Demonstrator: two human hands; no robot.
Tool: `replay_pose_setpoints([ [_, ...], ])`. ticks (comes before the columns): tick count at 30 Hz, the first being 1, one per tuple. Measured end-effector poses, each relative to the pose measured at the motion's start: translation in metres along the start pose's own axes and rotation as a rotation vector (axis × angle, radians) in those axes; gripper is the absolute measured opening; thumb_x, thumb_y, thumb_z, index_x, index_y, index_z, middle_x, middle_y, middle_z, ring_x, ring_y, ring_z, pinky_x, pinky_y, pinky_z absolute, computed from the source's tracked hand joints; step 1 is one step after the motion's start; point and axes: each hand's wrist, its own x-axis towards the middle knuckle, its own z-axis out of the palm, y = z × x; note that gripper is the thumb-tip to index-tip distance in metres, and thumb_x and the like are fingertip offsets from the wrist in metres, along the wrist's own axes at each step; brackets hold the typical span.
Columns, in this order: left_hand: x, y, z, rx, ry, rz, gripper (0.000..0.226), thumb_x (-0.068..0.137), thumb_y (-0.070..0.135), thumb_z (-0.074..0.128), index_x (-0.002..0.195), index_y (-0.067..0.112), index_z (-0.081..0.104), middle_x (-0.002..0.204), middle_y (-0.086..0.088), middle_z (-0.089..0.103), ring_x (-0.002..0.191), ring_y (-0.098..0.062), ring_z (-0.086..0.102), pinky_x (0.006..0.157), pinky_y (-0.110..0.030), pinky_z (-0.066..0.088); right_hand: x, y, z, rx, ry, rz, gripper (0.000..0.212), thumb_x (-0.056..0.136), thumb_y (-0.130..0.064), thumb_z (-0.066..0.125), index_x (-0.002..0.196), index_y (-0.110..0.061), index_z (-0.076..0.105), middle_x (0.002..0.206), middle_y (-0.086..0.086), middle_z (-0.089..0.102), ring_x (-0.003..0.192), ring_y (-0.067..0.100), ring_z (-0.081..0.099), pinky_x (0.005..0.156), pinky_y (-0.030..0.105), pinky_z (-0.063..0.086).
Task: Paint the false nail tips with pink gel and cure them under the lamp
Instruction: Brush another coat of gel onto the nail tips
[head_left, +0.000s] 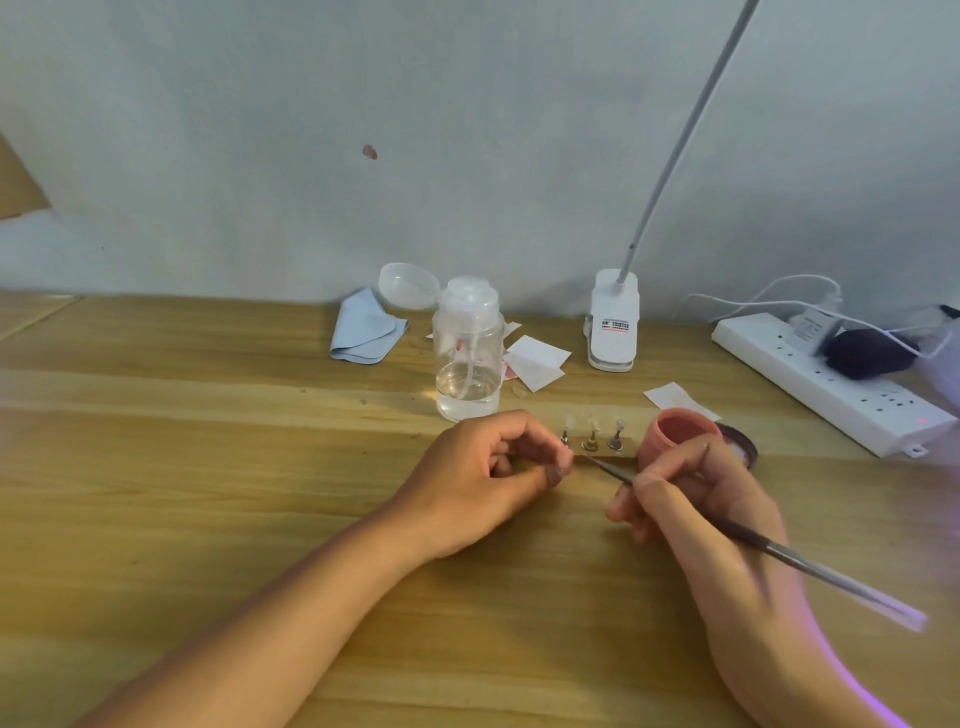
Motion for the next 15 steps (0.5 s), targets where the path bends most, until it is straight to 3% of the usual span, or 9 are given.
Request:
replay_pose_setpoints([
  [5,0.0014,-0.0013,-0.0001,0.000,0.010,-0.011,0.031,0.088,0.009,0.070,0.079,0.039,0.070,0.093,0.011,0.074,0.072,-0.034,0.052,0.064,-0.036,0.036,0.0000,0.0005,0.0020,0.004,-0.034,0.019,0.011,0.090,0.004,0.057,0.082,0.001,0.051,0.071,0.015,0.072,0.061,0.021,0.057,0.056,0.023,0.047],
  [15,0.0003,0.0009,0.0000,0.009,0.007,-0.012,0.030,0.089,0.009,0.070,0.079,0.038,0.070,0.094,0.011,0.075,0.072,-0.024,0.050,0.062,-0.032,0.036,-0.0006,-0.0008,0.0022,-0.003,-0.022,0.015,0.010,0.090,0.002,0.058,0.082,0.000,0.053,0.073,0.012,0.073,0.062,0.012,0.061,0.058,0.019,0.050],
])
